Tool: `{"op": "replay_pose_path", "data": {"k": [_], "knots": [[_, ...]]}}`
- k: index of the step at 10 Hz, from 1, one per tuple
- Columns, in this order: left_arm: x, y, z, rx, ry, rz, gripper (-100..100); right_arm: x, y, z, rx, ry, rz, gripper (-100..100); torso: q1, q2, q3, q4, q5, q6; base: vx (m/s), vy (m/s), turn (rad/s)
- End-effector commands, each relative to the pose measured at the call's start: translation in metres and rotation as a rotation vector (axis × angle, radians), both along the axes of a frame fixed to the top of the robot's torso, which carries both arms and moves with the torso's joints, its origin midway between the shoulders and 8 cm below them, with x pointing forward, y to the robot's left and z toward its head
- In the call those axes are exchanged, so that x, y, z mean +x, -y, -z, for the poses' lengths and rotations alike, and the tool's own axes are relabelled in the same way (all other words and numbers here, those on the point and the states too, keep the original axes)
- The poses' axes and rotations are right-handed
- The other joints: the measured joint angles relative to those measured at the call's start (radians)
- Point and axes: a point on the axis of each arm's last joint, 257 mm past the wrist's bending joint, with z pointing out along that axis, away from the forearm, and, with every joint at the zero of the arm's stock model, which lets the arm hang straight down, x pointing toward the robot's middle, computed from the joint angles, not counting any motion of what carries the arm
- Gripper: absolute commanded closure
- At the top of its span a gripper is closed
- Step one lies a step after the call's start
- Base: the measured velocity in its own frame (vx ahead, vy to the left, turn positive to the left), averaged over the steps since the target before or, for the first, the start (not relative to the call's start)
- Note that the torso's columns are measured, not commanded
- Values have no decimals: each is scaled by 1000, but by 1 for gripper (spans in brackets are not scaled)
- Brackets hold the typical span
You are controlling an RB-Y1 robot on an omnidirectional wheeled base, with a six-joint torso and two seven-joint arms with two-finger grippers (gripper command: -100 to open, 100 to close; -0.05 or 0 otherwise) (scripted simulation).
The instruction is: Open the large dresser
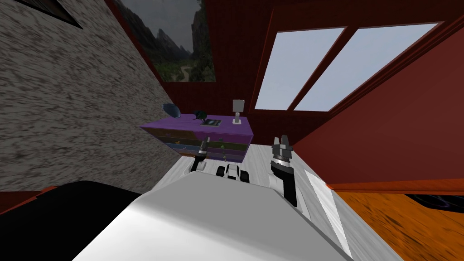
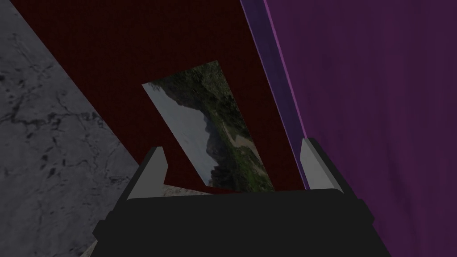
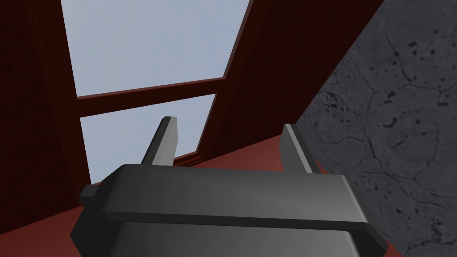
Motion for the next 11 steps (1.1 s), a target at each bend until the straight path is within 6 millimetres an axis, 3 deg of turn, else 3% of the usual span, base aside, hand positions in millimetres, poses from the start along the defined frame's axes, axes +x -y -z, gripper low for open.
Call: {"op": "replay_pose_path", "data": {"k": [1, 11], "knots": [[1, -1, 17, -2, -23, -2, -100, 0, 0, 0, 0, 0, 0, 0, 0, 0, 0, 0, 0, 0, 26, -46, 8], [-2, 5, 96, -58, -129, -14, -100, 0, 0, 0, 0, 0, 0, 0, 1, 0, 0, 0, 0, 0, 30, -48, 13]]}}
